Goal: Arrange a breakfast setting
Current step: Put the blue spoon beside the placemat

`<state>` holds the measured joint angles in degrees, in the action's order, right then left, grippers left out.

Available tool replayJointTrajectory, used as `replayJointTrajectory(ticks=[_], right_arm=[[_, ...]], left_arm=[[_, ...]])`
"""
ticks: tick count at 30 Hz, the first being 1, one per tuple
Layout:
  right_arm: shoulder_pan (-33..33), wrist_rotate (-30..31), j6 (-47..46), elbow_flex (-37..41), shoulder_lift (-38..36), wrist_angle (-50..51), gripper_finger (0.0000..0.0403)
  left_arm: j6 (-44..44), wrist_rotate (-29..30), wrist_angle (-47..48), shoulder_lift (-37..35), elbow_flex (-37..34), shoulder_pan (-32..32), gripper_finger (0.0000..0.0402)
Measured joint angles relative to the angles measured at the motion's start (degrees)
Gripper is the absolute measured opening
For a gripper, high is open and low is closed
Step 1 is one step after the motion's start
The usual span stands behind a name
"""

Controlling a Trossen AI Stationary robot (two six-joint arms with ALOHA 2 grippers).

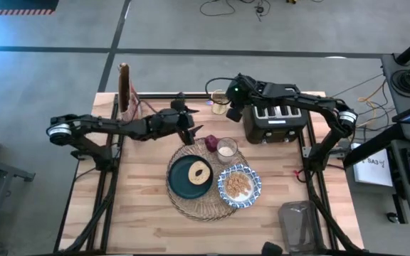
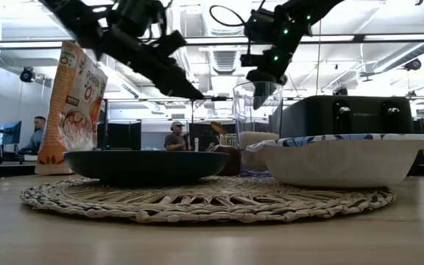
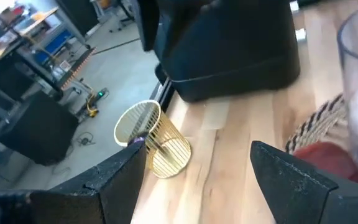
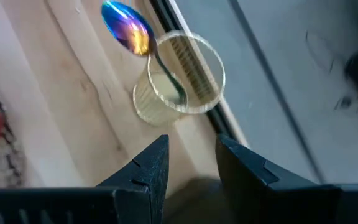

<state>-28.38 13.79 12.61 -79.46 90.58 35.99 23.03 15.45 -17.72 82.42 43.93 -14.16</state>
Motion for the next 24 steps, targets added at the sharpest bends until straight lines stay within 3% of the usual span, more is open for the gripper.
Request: replayJointTrajectory(ticks=[7, 21, 24], right_arm=[[0.0, 1.3, -8.16, 0.07, -2.04, 7.99, 0.0123], [0.0, 1.3, -8.23, 0.26, -2.42, 9.2, 0.0123], [0.0, 1.3, -8.07, 0.37, -2.39, 9.23, 0.0123]], left_arm=[[8.7, -0.02, 3.64, 7.5, 5.68, -2.28, 0.0272], [18.74, -0.04, -3.91, 19.17, 12.75, -10.25, 0.0272], [18.43, -2.74, -4.19, 20.3, 13.86, -11.44, 0.0272]])
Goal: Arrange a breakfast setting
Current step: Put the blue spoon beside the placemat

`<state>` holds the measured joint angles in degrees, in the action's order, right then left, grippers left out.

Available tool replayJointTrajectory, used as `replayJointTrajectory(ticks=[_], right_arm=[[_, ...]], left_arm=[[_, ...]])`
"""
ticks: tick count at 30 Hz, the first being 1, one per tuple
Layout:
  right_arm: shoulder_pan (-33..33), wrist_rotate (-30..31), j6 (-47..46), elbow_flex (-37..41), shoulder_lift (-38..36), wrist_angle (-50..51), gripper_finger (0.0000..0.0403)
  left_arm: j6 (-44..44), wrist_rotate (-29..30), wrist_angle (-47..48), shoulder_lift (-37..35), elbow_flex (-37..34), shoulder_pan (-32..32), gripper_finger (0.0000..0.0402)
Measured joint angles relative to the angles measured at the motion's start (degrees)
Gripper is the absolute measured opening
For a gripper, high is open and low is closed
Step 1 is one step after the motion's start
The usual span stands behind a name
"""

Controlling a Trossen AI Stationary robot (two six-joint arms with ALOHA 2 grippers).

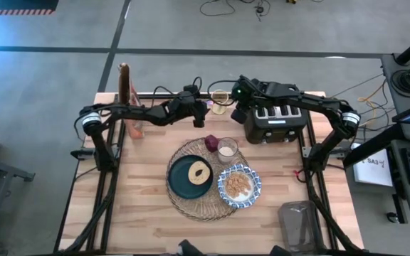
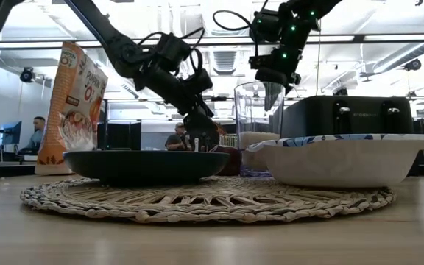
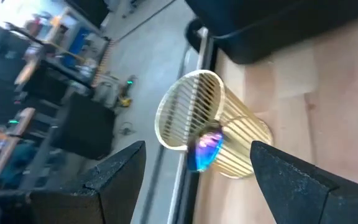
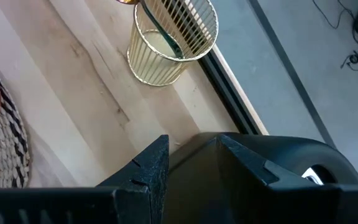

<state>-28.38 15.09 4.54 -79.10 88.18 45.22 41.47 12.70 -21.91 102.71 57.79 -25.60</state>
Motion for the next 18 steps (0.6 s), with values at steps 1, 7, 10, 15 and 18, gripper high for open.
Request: replayJointTrajectory(ticks=[1, 7, 10, 15, 18], right_arm=[[0.0, 0.0, -0.02, 0.01, 0.0, -0.04, 0.0123], [0.0, 0.0, 0.0, 0.01, 0.0, -0.07, 0.0123], [0.0, 0.0, 0.01, 0.01, 0.0, -0.14, 0.0123], [0.0, 0.0, -0.01, 0.01, 0.0, -0.32, 0.0123], [0.0, 0.0, -0.01, 0.03, 0.02, -0.51, 0.0123]], left_arm=[[-0.15, -1.03, 0.12, 0.4, 0.23, -0.23, 0.0272], [1.1, -1.81, -0.76, 1.43, 0.41, -1.45, 0.0244], [2.48, -1.77, -0.68, 1.95, 0.39, -2.0, 0.0219], [2.67, -5.12, -0.81, 1.99, 0.49, -2.84, 0.0184], [2.67, -6.33, -1.15, 2.02, 0.49, -3.07, 0.0169]])
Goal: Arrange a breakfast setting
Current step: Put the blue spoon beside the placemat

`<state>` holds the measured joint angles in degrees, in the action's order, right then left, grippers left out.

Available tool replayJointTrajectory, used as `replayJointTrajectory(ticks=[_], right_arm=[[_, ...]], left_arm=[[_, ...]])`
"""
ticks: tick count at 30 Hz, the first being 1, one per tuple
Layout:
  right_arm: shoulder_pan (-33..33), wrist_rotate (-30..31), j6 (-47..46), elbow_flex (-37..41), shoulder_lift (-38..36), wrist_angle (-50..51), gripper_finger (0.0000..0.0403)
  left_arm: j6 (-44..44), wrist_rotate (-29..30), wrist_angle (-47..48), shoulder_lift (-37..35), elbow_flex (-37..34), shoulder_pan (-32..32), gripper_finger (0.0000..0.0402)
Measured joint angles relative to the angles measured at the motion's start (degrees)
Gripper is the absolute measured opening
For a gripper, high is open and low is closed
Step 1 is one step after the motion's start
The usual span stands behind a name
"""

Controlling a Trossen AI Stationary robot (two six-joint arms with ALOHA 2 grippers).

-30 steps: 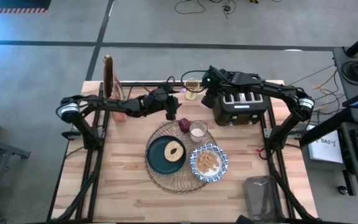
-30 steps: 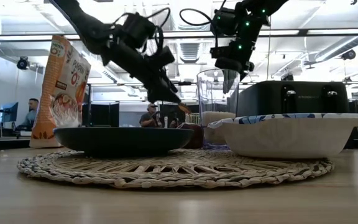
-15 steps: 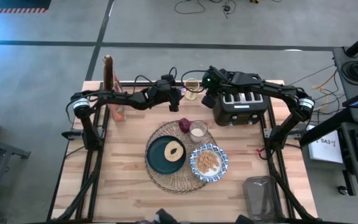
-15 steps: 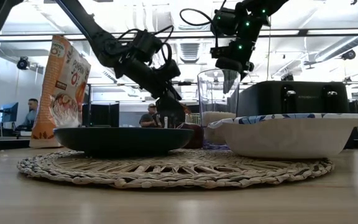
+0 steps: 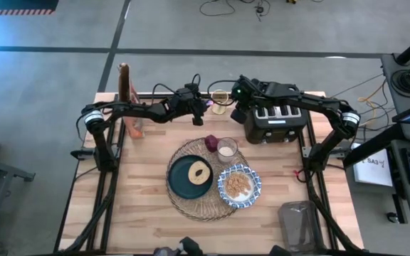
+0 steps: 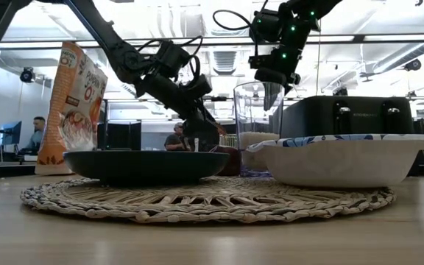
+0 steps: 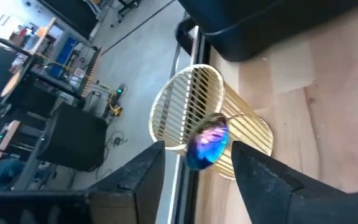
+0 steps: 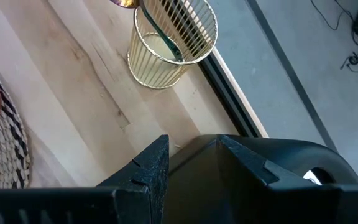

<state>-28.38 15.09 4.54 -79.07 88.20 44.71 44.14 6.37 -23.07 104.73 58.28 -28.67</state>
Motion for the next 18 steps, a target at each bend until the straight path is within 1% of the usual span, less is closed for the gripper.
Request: replayJointTrajectory(ticks=[8, 18], right_arm=[[0.0, 0.0, 0.02, 0.0, 0.02, -0.2, 0.0123], [0.0, 0.0, -0.01, 0.0, 0.04, -0.46, 0.0123]], left_arm=[[0.39, -1.3, -1.49, 0.02, 0.0, -0.31, 0.0139], [0.66, -1.44, -2.69, 1.82, 0.0, -0.59, 0.0077]])
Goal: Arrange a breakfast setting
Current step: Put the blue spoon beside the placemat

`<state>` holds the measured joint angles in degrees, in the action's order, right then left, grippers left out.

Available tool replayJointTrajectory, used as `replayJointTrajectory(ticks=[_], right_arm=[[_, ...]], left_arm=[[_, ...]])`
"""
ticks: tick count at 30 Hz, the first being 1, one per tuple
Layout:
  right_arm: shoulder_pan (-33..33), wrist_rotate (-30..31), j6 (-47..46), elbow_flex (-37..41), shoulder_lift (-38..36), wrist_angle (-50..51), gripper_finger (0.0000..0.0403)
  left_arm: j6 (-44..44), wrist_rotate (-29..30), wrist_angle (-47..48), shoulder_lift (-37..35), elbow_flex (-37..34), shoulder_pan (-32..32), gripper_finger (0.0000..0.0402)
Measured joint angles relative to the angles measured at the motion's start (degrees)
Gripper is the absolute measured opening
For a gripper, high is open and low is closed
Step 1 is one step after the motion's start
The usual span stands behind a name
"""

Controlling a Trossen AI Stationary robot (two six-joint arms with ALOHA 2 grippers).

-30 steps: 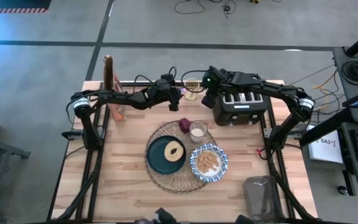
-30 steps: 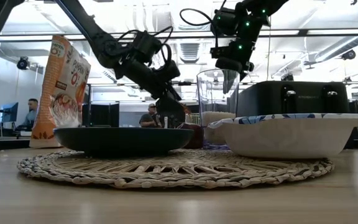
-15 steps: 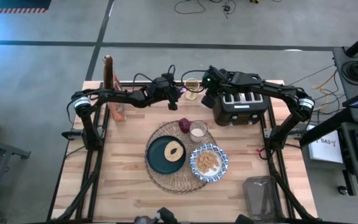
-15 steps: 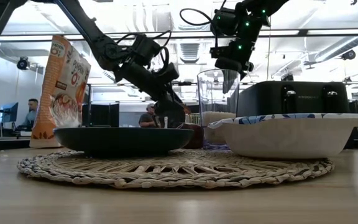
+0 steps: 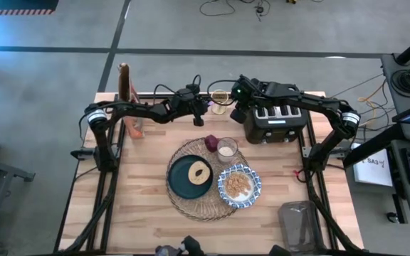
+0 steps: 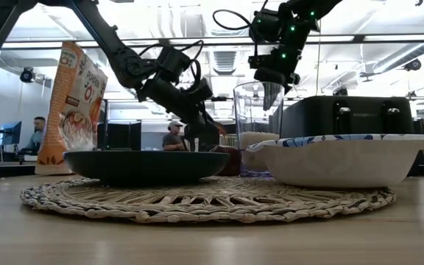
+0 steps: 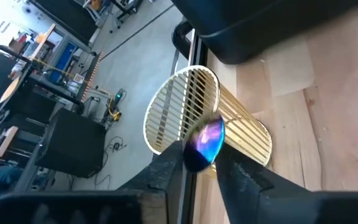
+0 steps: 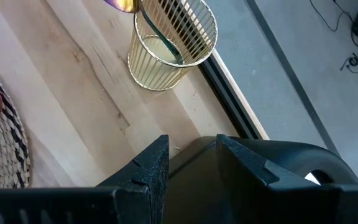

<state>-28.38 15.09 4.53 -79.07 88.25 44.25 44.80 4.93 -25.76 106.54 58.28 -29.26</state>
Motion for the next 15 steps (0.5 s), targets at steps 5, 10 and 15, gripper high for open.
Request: replayJointTrajectory(ticks=[5, 10, 15], right_arm=[[0.0, 0.0, -0.01, 0.0, 0.0, -0.02, 0.0123], [0.0, 0.0, -0.01, 0.0, 0.0, -0.02, 0.0123], [0.0, 0.0, -0.01, 0.0, 0.0, -0.02, 0.0123]], left_arm=[[-0.16, 0.02, -1.64, 0.54, 0.0, -0.02, 0.0042], [-0.26, 0.02, -2.31, 0.57, 0.0, -0.05, 0.0005], [-0.37, 0.02, -2.27, 0.55, 0.0, -0.04, 0.0001]])
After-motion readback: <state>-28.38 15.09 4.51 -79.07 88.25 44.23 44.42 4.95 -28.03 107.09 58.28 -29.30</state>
